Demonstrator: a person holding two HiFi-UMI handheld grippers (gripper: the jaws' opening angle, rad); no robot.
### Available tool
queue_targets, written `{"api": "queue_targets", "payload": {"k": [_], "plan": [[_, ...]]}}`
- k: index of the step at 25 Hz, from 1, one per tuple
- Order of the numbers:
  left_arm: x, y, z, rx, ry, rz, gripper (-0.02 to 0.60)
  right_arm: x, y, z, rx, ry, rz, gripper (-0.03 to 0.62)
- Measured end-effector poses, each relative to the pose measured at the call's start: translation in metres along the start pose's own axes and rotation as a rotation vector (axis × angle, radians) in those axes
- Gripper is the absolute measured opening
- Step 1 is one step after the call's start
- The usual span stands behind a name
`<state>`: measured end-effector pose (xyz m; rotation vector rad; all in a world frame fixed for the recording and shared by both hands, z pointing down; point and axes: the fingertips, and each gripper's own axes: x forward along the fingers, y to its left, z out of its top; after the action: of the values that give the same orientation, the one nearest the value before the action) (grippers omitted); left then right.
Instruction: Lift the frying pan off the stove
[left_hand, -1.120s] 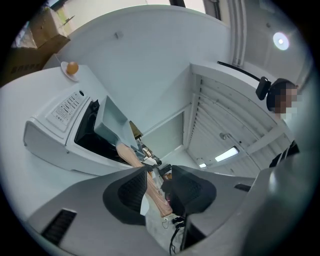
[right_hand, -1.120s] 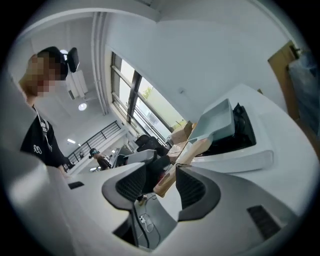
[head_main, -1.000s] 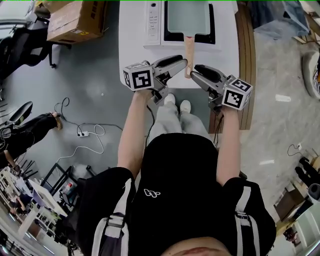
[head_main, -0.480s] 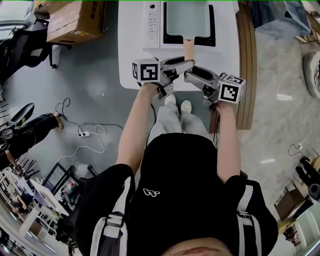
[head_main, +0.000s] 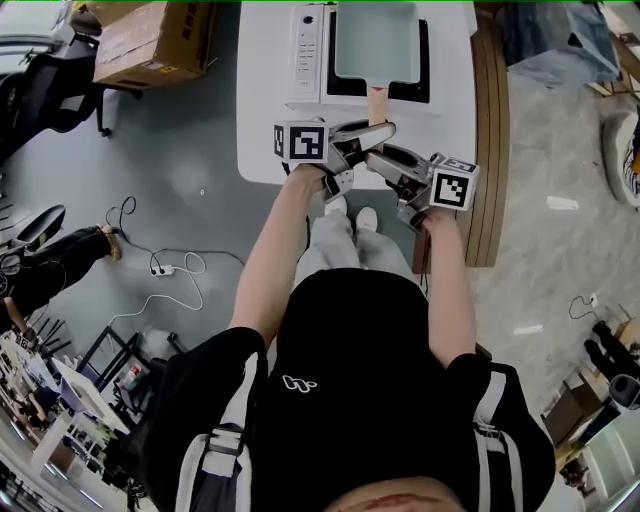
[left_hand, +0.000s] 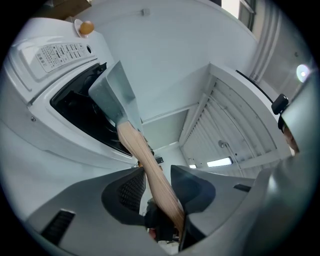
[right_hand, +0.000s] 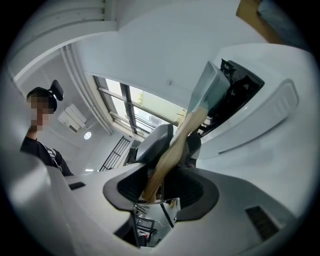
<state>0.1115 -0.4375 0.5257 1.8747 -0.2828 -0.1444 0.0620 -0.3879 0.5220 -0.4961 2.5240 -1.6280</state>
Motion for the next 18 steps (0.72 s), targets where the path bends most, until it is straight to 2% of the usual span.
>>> {"api": "queue_targets", "payload": {"k": [9,18], "plan": [[0.001,0.000,0.002,0.020,-0.021,0.028,0.156,-0.002,0.000,0.002,-0.076,-0.017,-0.025,0.173],[-0.004,-0.022,0.002,0.067,-0.030,0.009,0.163,-0.005,0.023,0.003,-0.129,-0.027,0.007,0.178]]}}
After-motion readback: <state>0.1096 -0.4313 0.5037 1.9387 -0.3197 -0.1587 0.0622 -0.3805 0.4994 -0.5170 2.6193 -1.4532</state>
